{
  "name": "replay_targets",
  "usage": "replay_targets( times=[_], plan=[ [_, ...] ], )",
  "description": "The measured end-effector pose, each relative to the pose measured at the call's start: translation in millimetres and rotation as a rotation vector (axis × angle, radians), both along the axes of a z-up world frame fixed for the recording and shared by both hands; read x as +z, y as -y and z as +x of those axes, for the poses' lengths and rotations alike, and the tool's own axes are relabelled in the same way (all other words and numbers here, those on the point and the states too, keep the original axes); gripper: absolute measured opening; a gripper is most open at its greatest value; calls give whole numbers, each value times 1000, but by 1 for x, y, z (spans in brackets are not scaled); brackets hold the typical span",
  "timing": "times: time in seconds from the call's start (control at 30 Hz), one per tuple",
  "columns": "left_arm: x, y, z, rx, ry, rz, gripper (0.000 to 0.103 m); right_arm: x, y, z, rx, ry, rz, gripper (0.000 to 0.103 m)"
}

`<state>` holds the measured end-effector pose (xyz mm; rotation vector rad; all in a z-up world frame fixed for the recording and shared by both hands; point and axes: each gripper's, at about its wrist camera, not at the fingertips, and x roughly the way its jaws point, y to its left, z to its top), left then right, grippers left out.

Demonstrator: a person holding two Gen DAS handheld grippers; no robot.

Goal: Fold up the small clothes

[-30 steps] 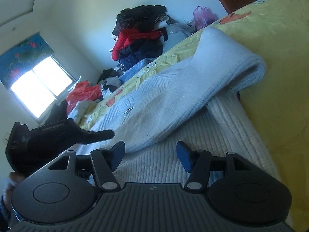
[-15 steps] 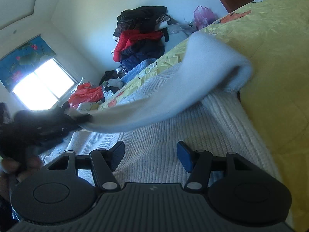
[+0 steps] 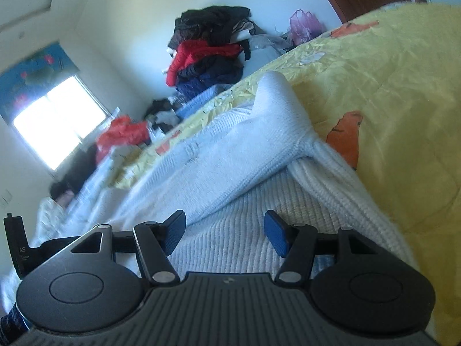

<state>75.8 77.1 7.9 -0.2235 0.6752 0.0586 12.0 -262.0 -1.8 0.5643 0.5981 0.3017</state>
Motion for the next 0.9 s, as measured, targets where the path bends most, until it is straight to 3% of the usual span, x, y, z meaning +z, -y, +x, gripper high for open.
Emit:
replay_targets(
  times=[0.13,0.23,0.37,0.47,0.53,0.63,0.73,0.87,0.9],
  plan=[
    [-5,-3,-14,14,62,-61,16,35,-14,-2,28,112,-47,69],
    [-9,-15,-11,16,75,-166,22,59,-34,25,80,185,-175,78],
    [-15,-32,-14,20,101,-320,27,56,-52,97,87,120,-372,80],
    [-19,-40,-15,27,106,-387,27,38,-44,142,25,-6,-450,76],
    [-20,-42,-14,26,106,-408,27,22,-34,152,14,-39,-477,73],
    [-20,-42,-14,24,106,-412,28,10,-36,141,16,31,-543,73],
    [-18,-42,-13,21,96,-412,28,12,-46,140,14,34,-606,75],
    [0,-54,-28,51,54,-427,30,14,-44,138,23,39,-581,78],
    [5,-62,-35,66,73,-426,36,14,-45,138,28,41,-576,81]
  ],
)
